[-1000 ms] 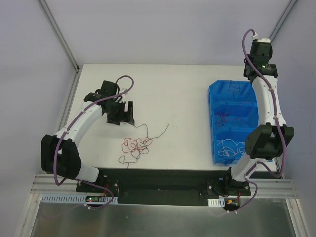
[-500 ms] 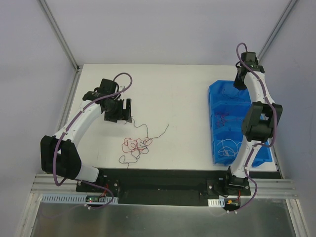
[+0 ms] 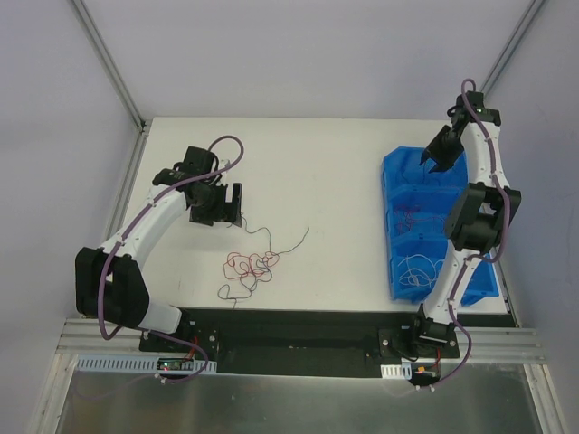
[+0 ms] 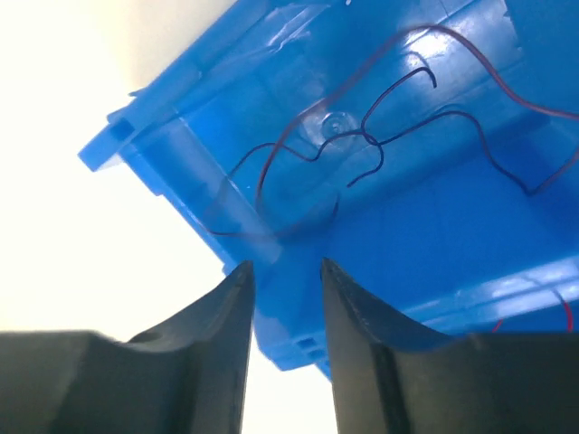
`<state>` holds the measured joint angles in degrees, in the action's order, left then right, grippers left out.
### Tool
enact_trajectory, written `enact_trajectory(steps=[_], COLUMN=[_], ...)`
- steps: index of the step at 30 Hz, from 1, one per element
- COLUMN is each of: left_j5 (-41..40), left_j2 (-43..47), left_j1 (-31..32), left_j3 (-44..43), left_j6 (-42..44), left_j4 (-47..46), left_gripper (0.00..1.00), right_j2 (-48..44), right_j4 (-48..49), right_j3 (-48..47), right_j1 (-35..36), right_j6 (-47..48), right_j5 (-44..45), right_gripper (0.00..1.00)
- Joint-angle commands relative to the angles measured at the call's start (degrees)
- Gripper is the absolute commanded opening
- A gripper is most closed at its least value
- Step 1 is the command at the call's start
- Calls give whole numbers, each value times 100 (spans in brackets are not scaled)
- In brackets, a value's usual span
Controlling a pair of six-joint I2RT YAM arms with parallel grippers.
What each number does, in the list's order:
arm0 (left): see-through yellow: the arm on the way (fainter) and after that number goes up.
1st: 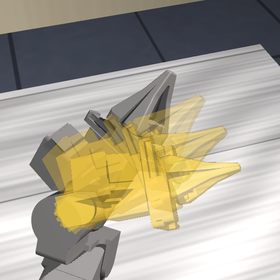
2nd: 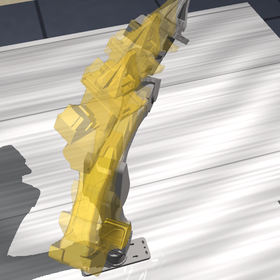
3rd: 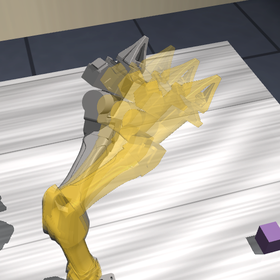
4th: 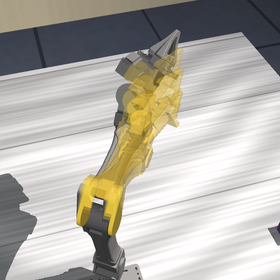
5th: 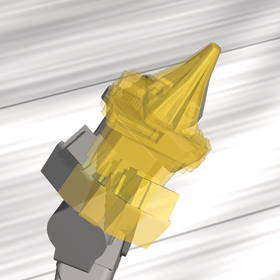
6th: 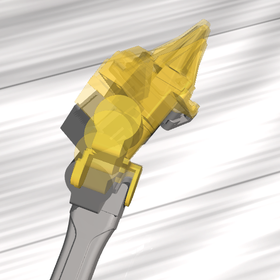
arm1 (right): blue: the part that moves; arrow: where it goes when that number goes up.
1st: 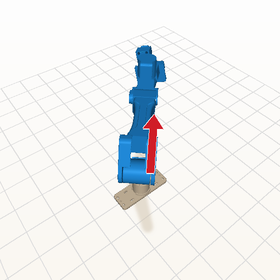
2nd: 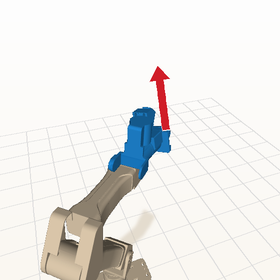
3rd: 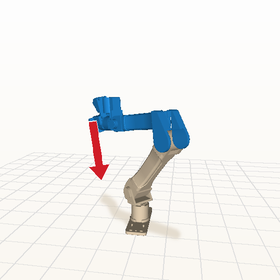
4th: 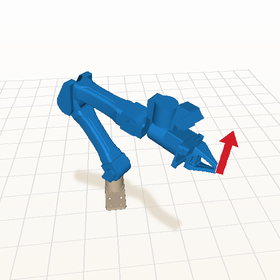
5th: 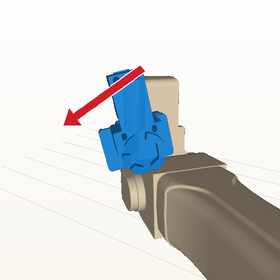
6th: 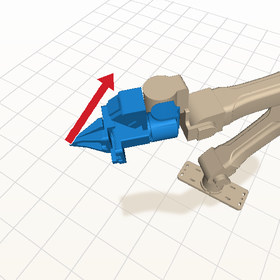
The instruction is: Untangle the cables
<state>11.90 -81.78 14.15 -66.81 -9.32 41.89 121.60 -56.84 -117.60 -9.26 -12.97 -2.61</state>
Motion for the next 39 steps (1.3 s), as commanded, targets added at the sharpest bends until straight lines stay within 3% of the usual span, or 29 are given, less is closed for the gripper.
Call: enact_trajectory(steps=[1,5,11,16,20,23,29,36,39], left_j5=[32,23,-73,14,293,856,1165,1525,1718], left_j2=[259,268,189,48,-399,-1075,-1884,-2764,-2896], left_j1=[-44,-44,-70,-211,-229,-229,-229,-202,-194], left_j3=[194,291,326,335,107,-165,-464,-816,-904], left_j6=[71,-25,-175,-219,-289,-499,-658,-1054,-1203], left_j4=[-23,-75,-207,-339,-453,-532,-980,-1288,-1411], left_gripper=[86,87,81,70,73,77,74,44,20], right_j2=[-171,-505,-962,-1472,-1631,-1561,-1753,-2228,-2334], right_j4=[-906,-1180,-1286,-524,409,639,753,841,893], right_j3=[-684,-800,-1071,-257,614,826,1353,2047,2250], right_j1=[-103,-59,300,1801,2945,3481,4010,4054,4072], right_j6=[-206,171,962,1218,929,823,805,972,1007], right_j5=[-293,-56,-2,-554,-994,-1618,-1752,-1725,-1874], right_gripper=[46,59,61,61,61,62,62,62,62])
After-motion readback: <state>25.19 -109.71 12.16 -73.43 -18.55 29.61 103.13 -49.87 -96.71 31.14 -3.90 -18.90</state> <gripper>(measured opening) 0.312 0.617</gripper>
